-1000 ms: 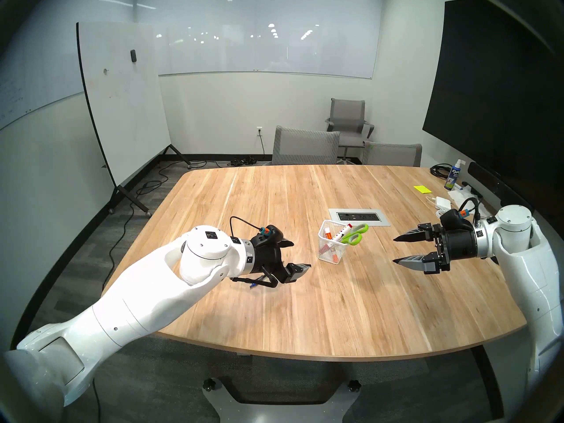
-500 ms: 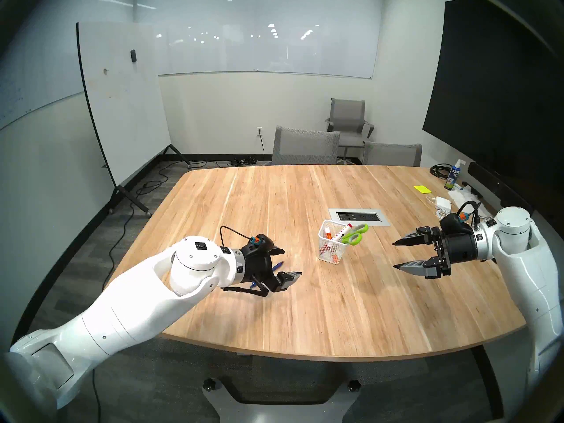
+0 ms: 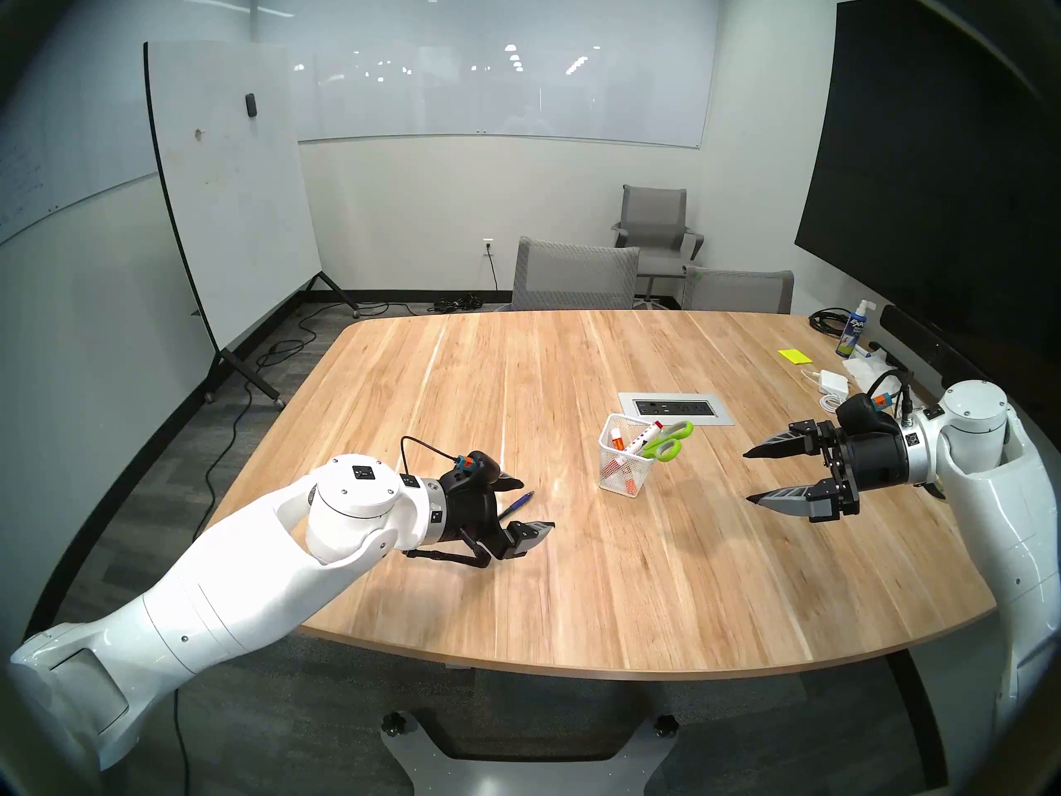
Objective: Place the pen, the marker, and the scissors into the pen holder
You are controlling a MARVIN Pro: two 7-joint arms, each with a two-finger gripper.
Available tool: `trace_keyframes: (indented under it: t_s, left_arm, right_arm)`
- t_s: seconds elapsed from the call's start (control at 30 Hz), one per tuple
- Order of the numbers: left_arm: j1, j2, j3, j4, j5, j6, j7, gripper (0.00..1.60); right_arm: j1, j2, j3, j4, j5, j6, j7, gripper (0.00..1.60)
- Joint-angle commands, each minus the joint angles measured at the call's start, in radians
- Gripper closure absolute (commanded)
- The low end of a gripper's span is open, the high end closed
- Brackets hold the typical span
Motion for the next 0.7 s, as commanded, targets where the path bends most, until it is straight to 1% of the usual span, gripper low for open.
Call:
trace_keyframes:
  t_s: [0.0, 0.13, 0.2, 0.23, 0.5, 0.67]
  left_arm:
    - [-0.013, -0.006, -0.009, -0.003, -0.004, 0.013, 0.007, 0.00]
    - [-0.010, -0.007, -0.007, -0.001, -0.003, 0.010, 0.005, 0.00]
    - [-0.008, -0.007, -0.005, 0.000, -0.002, 0.010, 0.005, 0.00]
    - [-0.006, -0.006, -0.005, -0.001, -0.003, 0.011, 0.006, 0.00]
    - [0.002, 0.003, -0.002, -0.002, -0.003, 0.014, 0.009, 0.00]
    - [0.000, 0.005, 0.002, 0.014, -0.006, 0.018, 0.002, 0.00]
  right_arm:
    - [0.001, 0.004, 0.019, -0.019, 0.008, 0.002, 0.002, 0.00]
    - [-0.003, 0.003, 0.020, -0.024, 0.004, 0.004, -0.003, 0.00]
    - [-0.017, 0.010, 0.036, -0.043, 0.005, 0.013, -0.005, 0.00]
    - [-0.015, 0.008, 0.031, -0.042, -0.003, 0.026, -0.020, 0.00]
    - [-0.018, 0.009, 0.033, -0.045, -0.002, 0.029, -0.024, 0.00]
    - [-0.019, 0.010, 0.033, -0.045, -0.001, 0.029, -0.025, 0.00]
